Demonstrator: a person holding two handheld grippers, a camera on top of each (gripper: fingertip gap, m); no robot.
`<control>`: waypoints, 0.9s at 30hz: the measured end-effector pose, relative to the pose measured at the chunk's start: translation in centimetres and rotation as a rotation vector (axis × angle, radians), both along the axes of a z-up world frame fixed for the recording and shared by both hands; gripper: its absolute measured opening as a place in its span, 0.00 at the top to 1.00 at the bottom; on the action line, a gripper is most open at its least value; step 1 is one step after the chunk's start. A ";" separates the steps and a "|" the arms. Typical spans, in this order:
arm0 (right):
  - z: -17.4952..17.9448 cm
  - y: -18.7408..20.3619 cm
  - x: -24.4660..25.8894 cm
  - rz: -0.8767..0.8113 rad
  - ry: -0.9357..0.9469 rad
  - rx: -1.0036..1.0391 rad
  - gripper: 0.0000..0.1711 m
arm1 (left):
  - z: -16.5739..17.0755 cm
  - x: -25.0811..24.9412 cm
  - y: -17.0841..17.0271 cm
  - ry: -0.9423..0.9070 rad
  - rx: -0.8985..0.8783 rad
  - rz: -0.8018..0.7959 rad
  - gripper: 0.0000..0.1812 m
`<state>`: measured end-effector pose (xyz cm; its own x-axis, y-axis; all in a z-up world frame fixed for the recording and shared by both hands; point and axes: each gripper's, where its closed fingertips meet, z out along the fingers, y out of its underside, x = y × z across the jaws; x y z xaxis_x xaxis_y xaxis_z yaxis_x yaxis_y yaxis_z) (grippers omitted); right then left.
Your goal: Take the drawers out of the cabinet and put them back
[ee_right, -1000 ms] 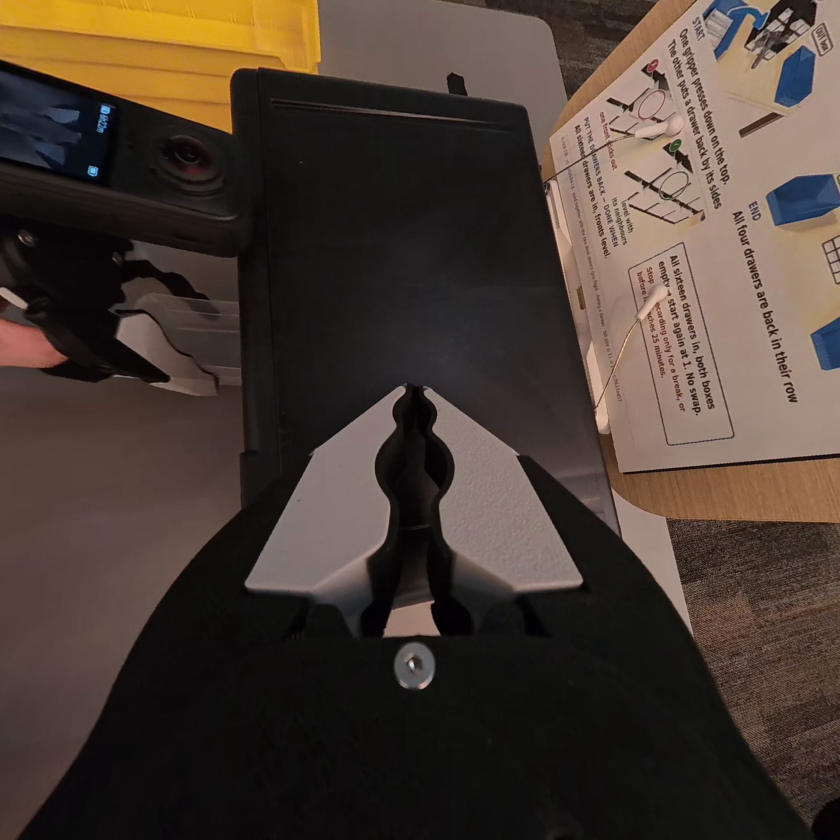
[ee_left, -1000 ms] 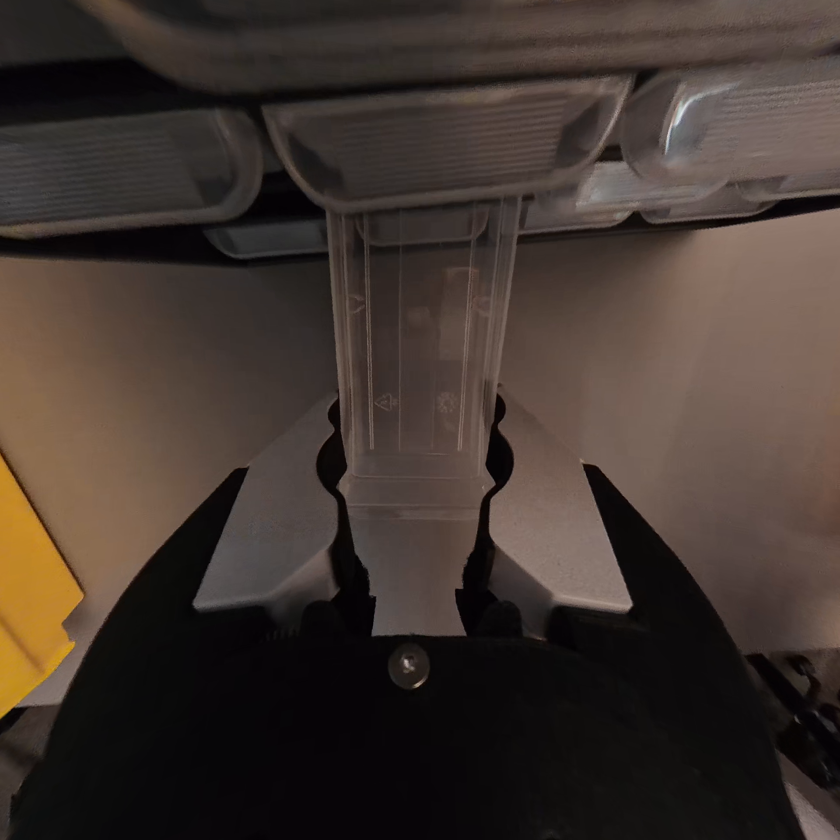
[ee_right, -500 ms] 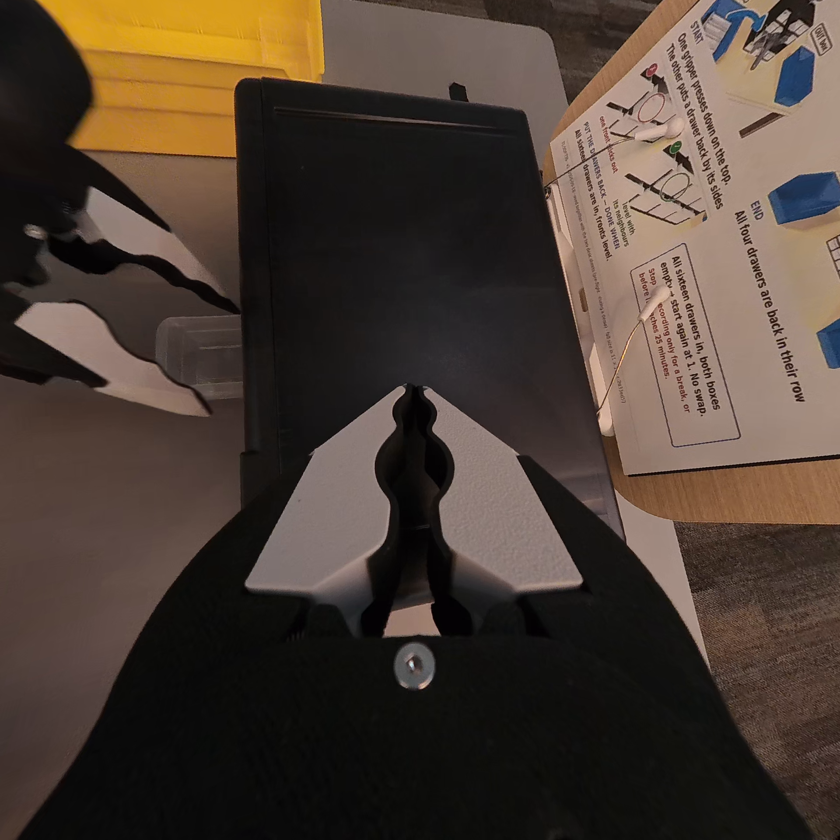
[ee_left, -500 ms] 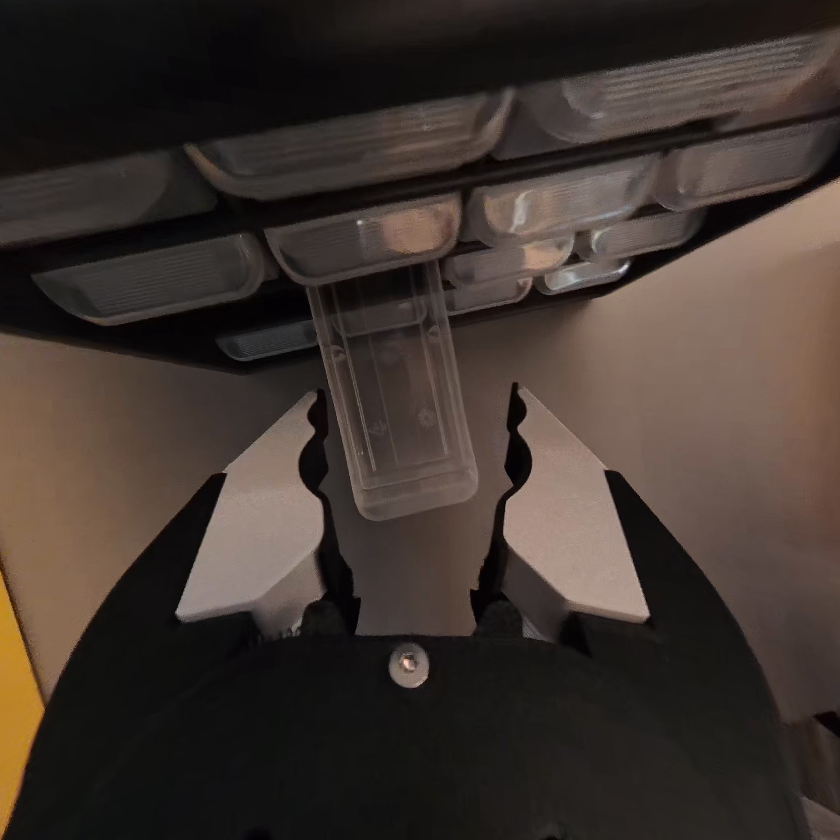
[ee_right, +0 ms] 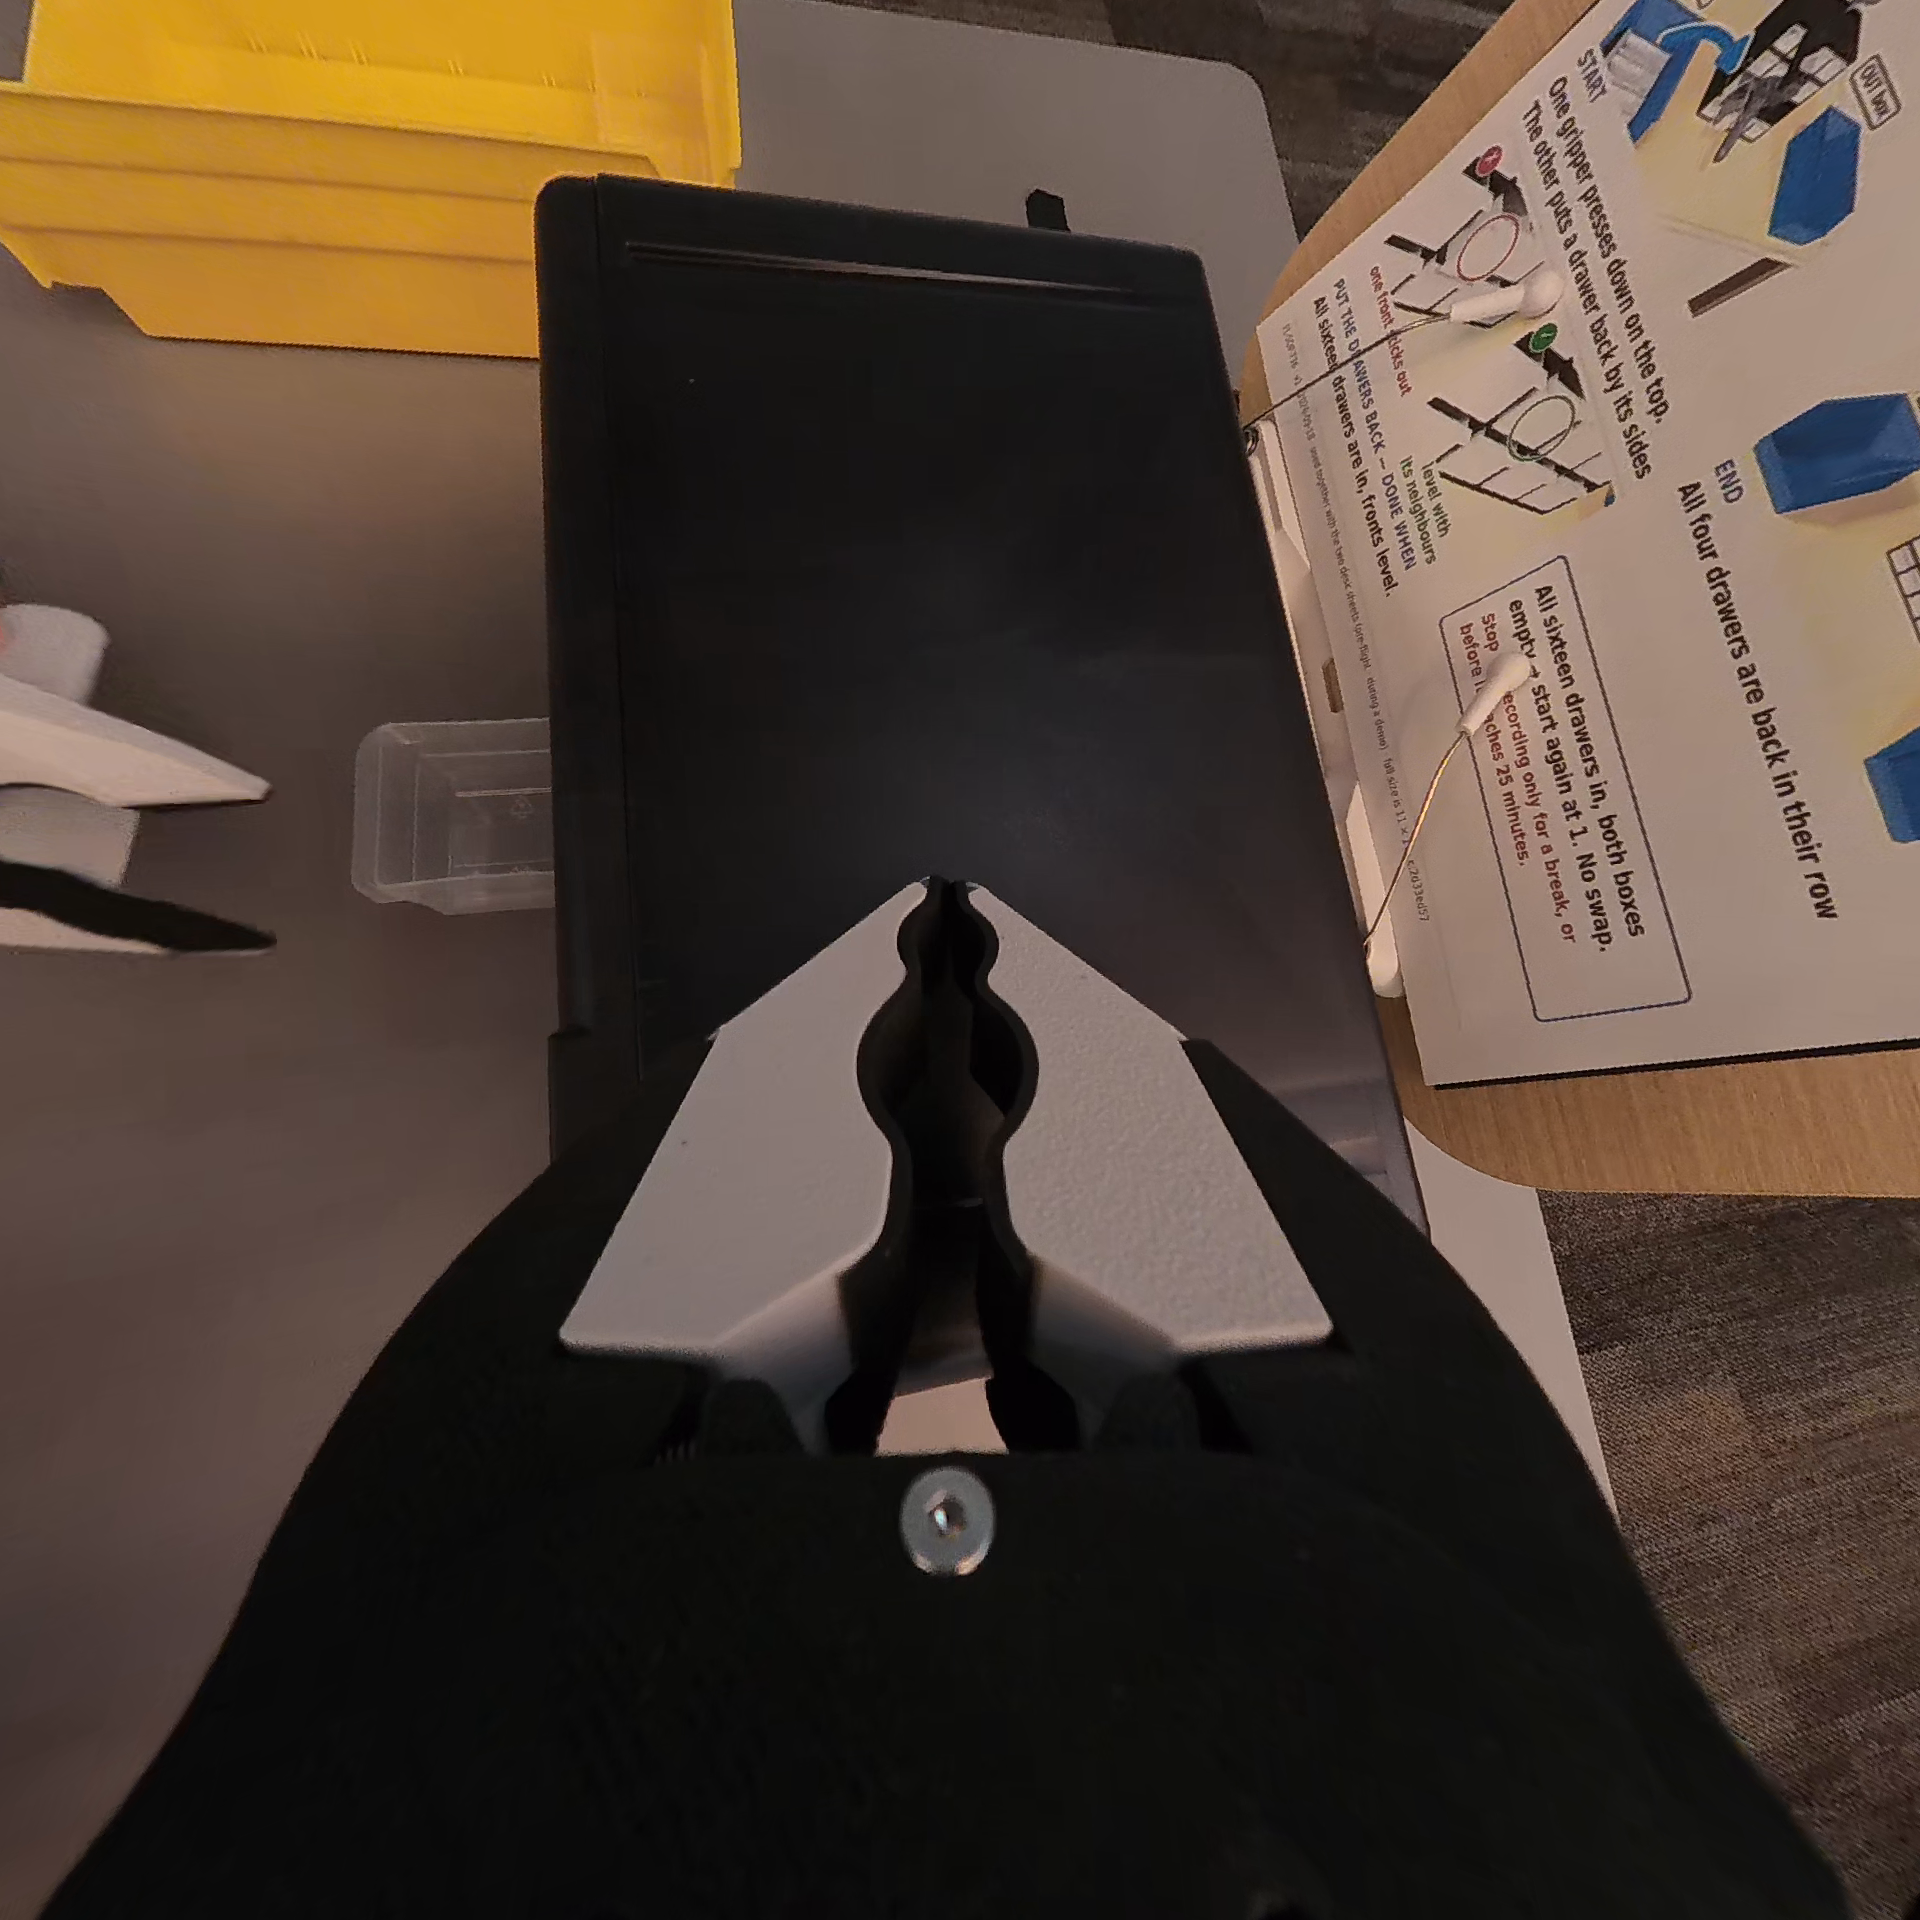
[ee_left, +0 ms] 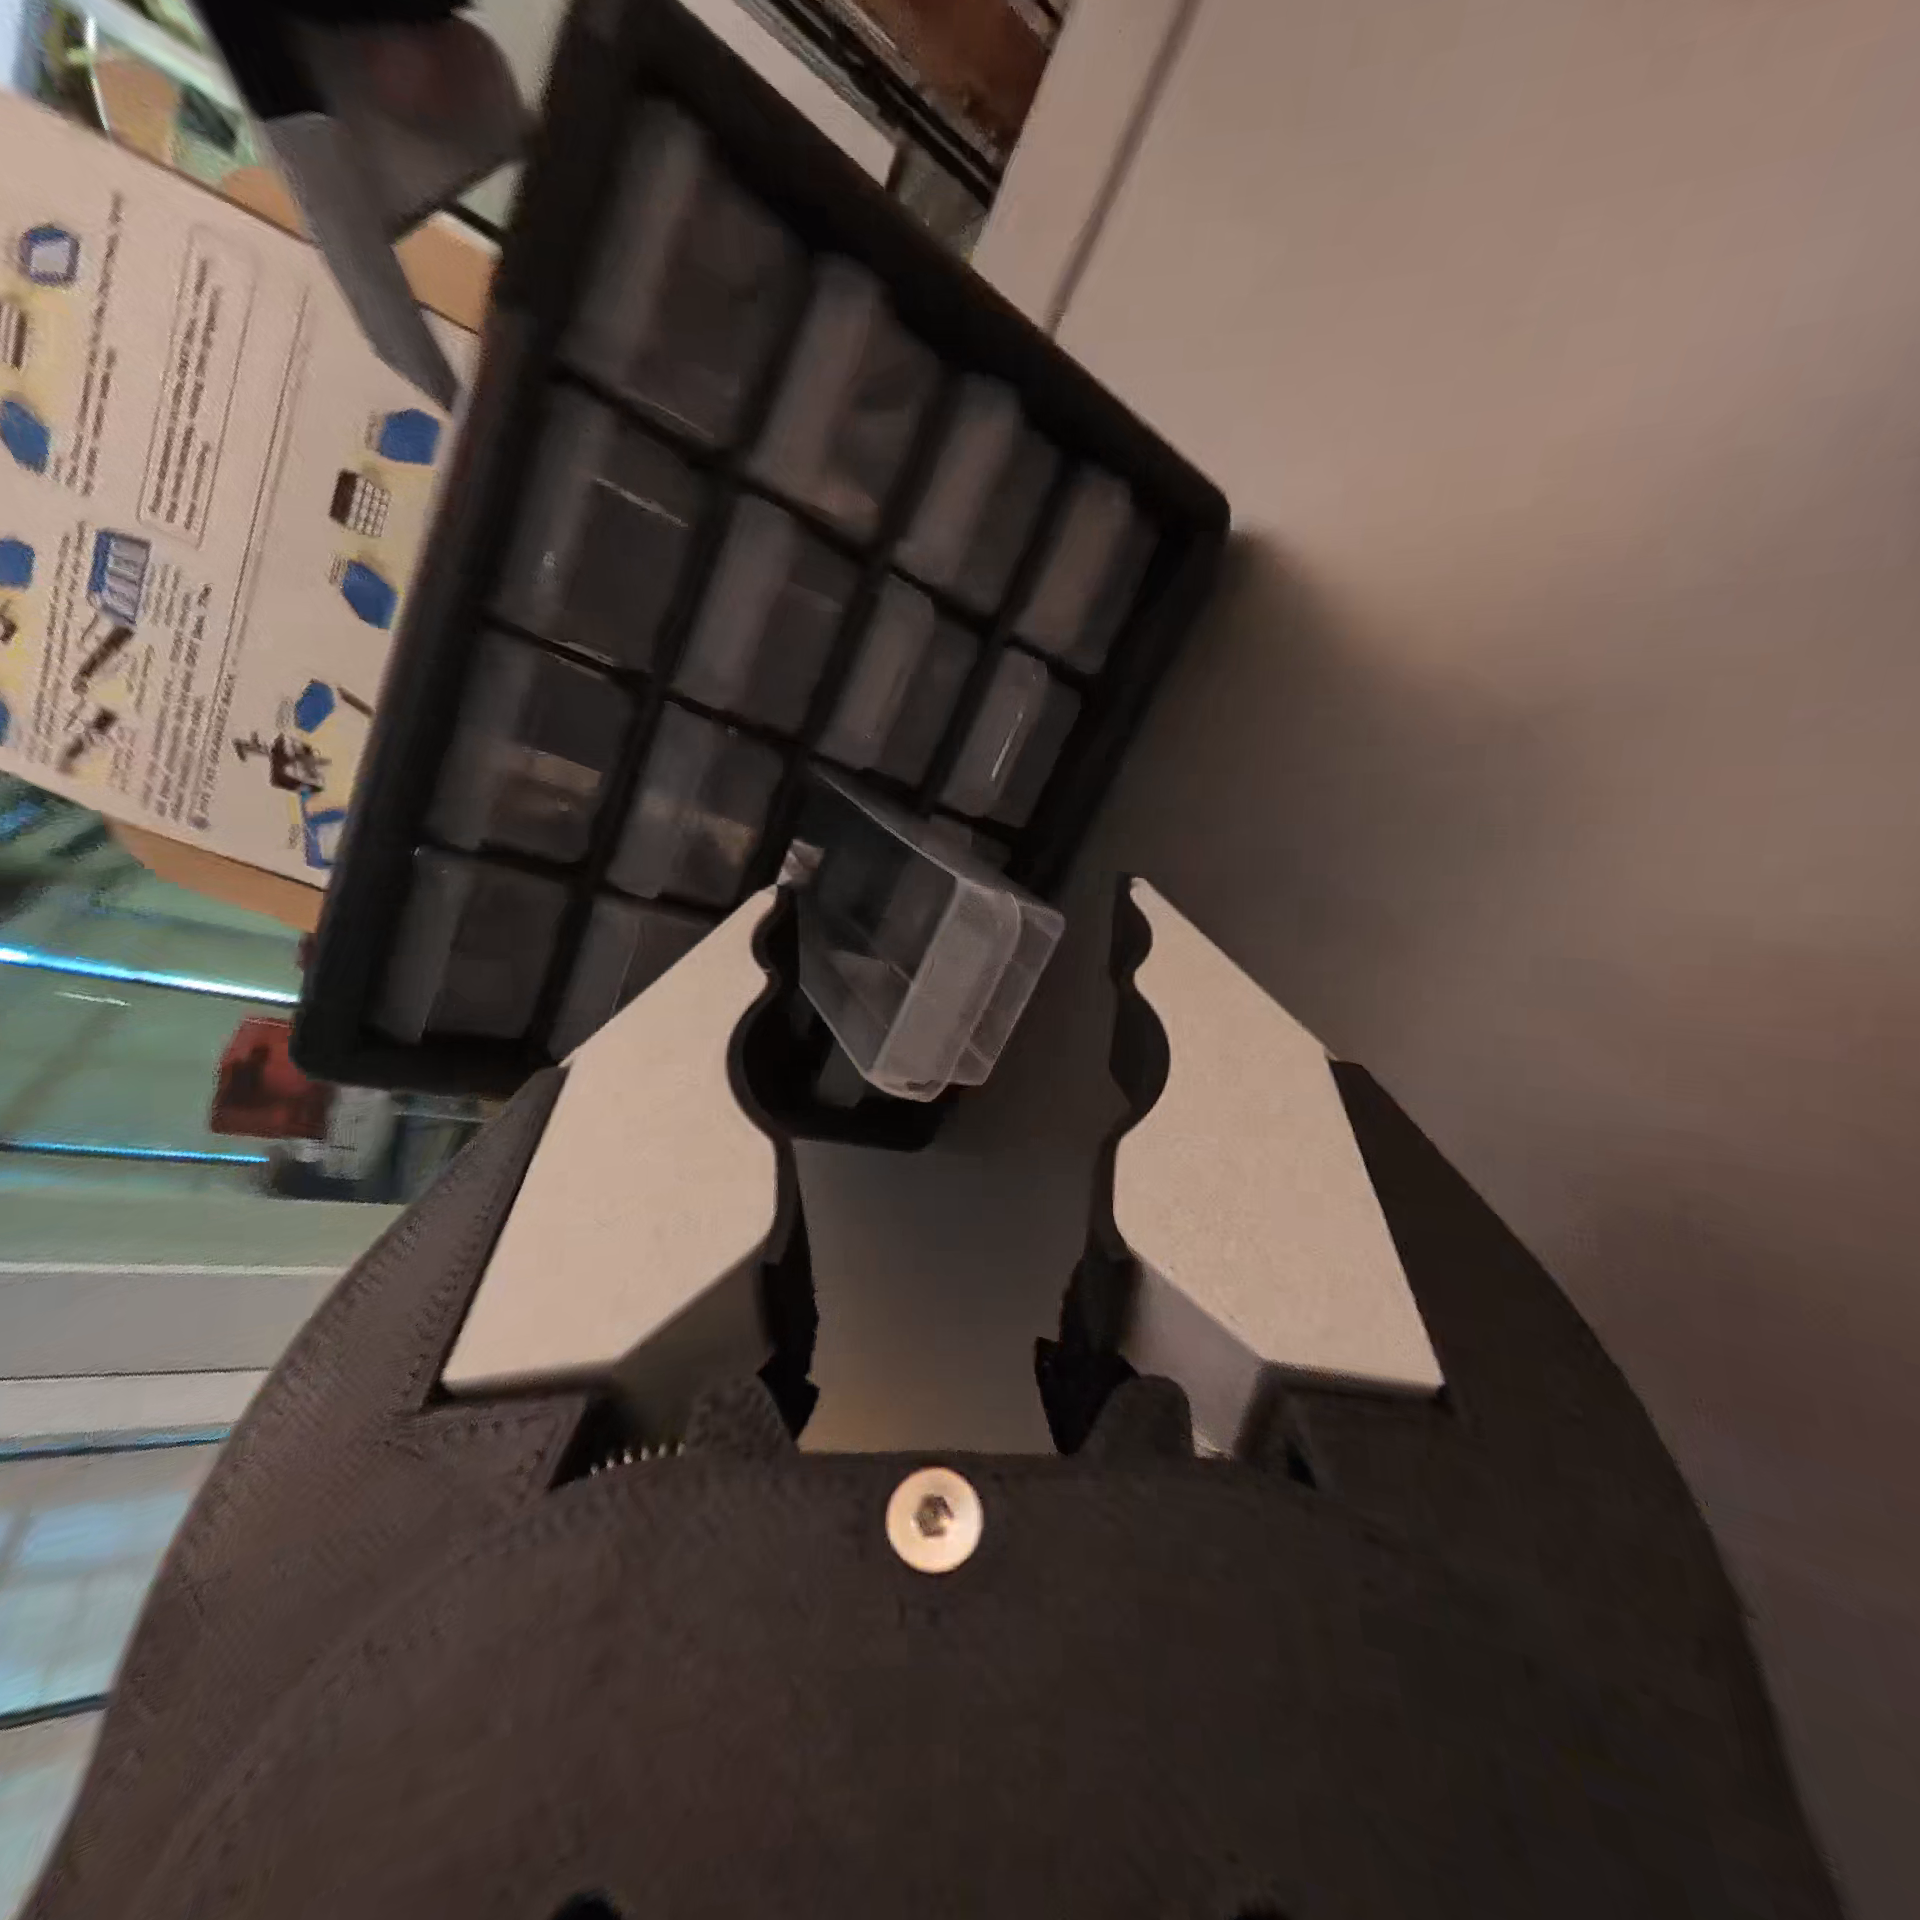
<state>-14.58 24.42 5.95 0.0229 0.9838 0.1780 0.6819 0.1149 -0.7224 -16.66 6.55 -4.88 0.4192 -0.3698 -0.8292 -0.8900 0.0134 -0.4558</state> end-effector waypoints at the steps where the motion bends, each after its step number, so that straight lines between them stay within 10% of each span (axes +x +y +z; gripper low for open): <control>1: 0.0 0.0 0.0 -0.001 -0.004 0.001 1.00 | -0.5 -0.5 0.3 0.060 0.033 0.003 0.68; 9: 0.0 0.0 0.0 -0.003 -0.018 0.001 1.00 | -2.0 -1.7 1.5 0.268 0.197 -0.067 0.94; 27: 0.0 0.0 0.0 -0.006 -0.029 0.012 1.00 | -1.2 -2.4 9.3 0.277 0.202 -0.059 0.95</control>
<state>-14.55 24.40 5.93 0.0237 0.9814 0.1904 0.7030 0.1191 -0.7012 -19.03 15.87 -6.10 0.1508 -0.2032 -0.9675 -0.9745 0.1342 -0.1801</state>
